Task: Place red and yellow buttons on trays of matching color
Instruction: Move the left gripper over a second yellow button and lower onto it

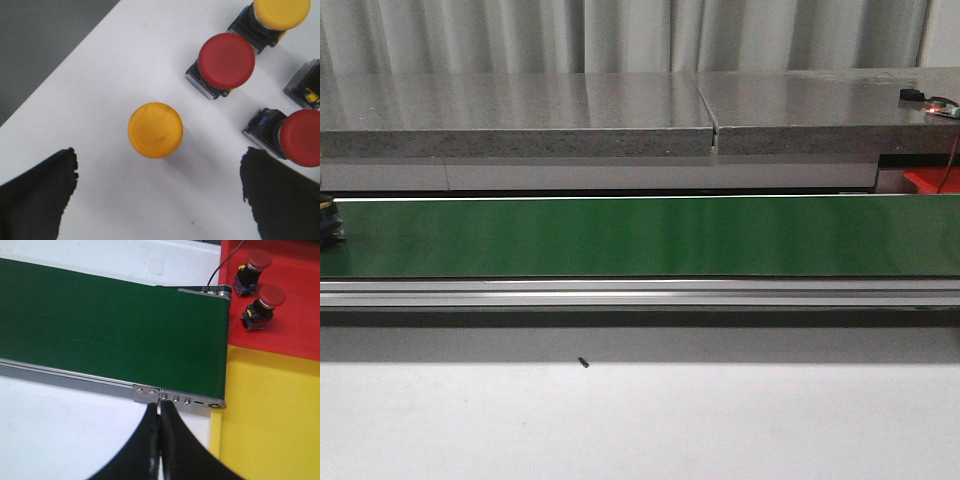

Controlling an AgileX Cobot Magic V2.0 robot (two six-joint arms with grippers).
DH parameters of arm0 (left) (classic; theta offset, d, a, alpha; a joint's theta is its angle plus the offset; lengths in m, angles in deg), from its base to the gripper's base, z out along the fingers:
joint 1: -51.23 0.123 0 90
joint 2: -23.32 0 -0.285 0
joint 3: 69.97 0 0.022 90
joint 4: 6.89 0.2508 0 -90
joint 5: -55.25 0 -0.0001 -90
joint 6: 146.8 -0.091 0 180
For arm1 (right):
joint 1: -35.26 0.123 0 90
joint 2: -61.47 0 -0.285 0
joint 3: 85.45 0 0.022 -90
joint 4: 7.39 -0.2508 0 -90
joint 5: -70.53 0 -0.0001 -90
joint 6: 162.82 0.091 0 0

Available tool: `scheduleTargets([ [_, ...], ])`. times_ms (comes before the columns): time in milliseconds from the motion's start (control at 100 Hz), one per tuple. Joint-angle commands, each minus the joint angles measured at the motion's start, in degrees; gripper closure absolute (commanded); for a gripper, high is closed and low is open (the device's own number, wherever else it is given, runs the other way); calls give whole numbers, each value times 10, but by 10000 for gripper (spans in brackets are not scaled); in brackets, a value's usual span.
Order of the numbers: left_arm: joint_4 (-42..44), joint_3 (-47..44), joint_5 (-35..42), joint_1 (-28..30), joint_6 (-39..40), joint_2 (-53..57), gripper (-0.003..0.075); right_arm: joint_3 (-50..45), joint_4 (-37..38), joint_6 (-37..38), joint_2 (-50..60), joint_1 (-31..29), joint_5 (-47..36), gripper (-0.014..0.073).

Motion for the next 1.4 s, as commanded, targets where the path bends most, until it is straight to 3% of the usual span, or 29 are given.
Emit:
scheduleTargets([
  [0,-3,18,30,-2,4,10,79,15,4,1,4,-4,-36,663],
  [500,-2,18,61,-2,4,-61,79,15,4,1,4,-4,-36,663],
  [1190,2,18,106,-2,-1,-70,80,15,4,1,4,-4,-36,663],
  [1390,2,18,102,-2,-1,-70,153,15,4,1,4,-4,-36,663],
])
